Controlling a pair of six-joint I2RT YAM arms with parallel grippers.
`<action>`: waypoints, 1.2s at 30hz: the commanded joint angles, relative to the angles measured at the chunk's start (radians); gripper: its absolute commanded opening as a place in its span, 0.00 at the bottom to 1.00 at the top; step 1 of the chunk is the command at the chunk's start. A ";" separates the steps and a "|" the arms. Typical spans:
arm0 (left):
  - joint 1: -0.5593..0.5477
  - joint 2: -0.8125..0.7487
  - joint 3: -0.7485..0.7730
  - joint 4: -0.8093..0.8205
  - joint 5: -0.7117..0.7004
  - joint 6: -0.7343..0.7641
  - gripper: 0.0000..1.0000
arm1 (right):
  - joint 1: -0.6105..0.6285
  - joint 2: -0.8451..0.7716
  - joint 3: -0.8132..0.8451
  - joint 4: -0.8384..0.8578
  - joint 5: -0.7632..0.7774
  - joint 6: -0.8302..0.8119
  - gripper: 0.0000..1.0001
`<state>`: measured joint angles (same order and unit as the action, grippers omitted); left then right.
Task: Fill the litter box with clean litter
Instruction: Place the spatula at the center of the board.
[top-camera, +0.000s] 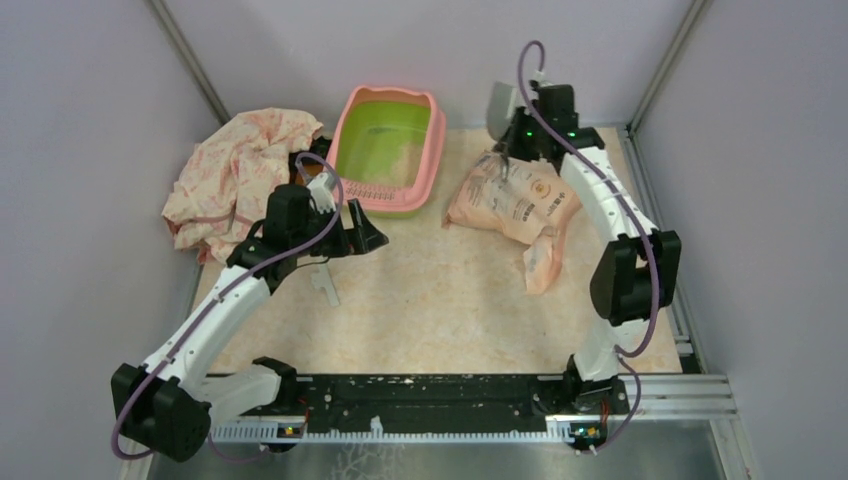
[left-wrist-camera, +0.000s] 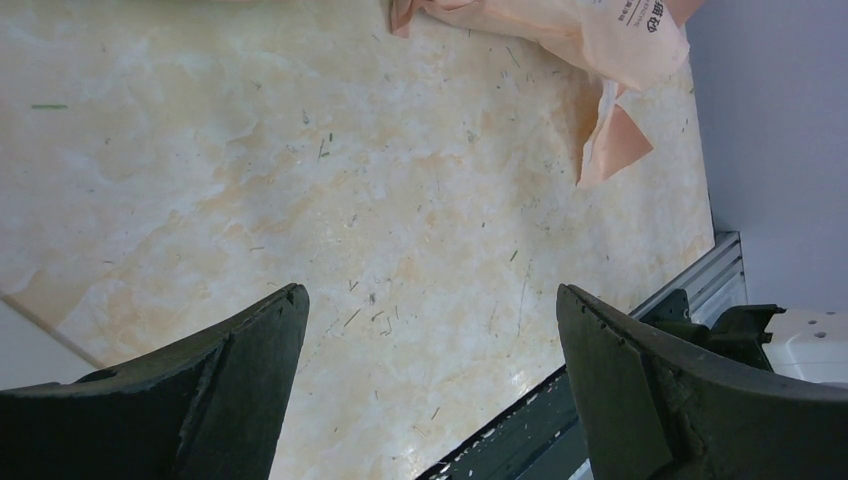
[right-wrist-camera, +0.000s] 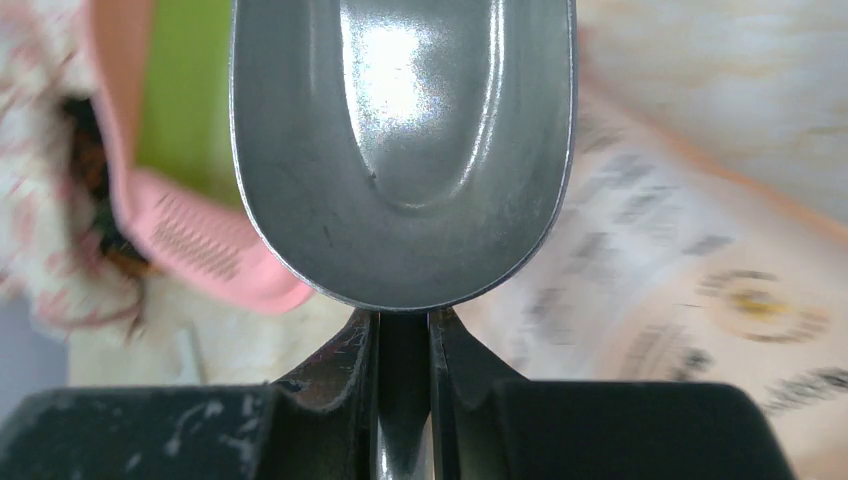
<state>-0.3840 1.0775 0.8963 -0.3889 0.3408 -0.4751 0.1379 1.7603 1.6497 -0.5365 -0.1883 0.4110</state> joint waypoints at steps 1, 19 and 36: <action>-0.007 -0.023 -0.015 0.028 -0.010 -0.007 0.99 | 0.130 0.030 0.078 0.022 -0.088 0.018 0.00; -0.011 -0.091 -0.013 -0.026 -0.039 -0.017 0.99 | 0.250 0.277 0.003 0.255 -0.069 0.285 0.00; -0.025 -0.108 0.003 -0.051 -0.057 -0.026 0.99 | 0.266 0.336 0.088 0.187 -0.108 0.231 0.48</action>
<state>-0.4000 0.9844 0.8837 -0.4381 0.2913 -0.4973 0.3912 2.1696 1.7344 -0.3820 -0.2840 0.6739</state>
